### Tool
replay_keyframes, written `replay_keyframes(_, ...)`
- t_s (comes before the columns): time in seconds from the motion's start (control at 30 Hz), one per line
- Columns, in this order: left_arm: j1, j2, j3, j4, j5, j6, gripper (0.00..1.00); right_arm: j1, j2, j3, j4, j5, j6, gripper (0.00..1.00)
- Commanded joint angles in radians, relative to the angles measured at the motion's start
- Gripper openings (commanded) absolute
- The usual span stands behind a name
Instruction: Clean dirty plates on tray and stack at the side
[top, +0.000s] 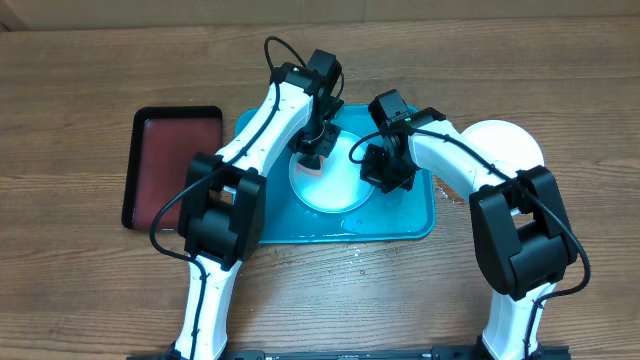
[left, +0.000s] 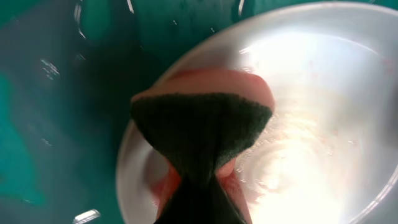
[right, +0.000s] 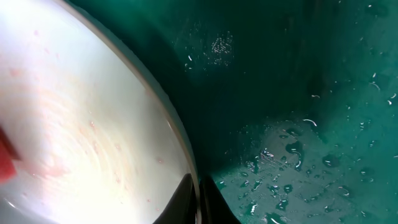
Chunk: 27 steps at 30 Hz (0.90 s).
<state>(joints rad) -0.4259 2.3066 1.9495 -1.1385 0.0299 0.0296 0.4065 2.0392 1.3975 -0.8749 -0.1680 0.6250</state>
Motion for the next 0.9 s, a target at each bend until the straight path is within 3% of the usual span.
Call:
replay_keyframes(0.0,0.002,0.023,0.009,0.041,-0.102,0.081,0.04,0.003,0.006,-0.026,0.005,0.032,0.007,0.04)
replay_keyframes(0.23,0.001,0.064,0.009,0.111,-0.110,0.098,0.04,0.003,0.006,-0.029,0.006,0.033,0.007,0.04)
replay_keyframes(0.4,0.000,0.074,0.009,0.059,-0.093,0.100,0.04,0.003,0.005,-0.029,0.008,0.032,0.007,0.04)
replay_keyframes(0.67,0.000,0.074,0.009,-0.190,0.186,0.399,0.04,0.003,0.005,-0.029,0.009,0.032,0.007,0.04)
replay_keyframes(0.87,0.000,0.074,0.009,-0.124,0.199,0.426,0.04,0.003,0.005,-0.029,0.009,0.032,0.007,0.04)
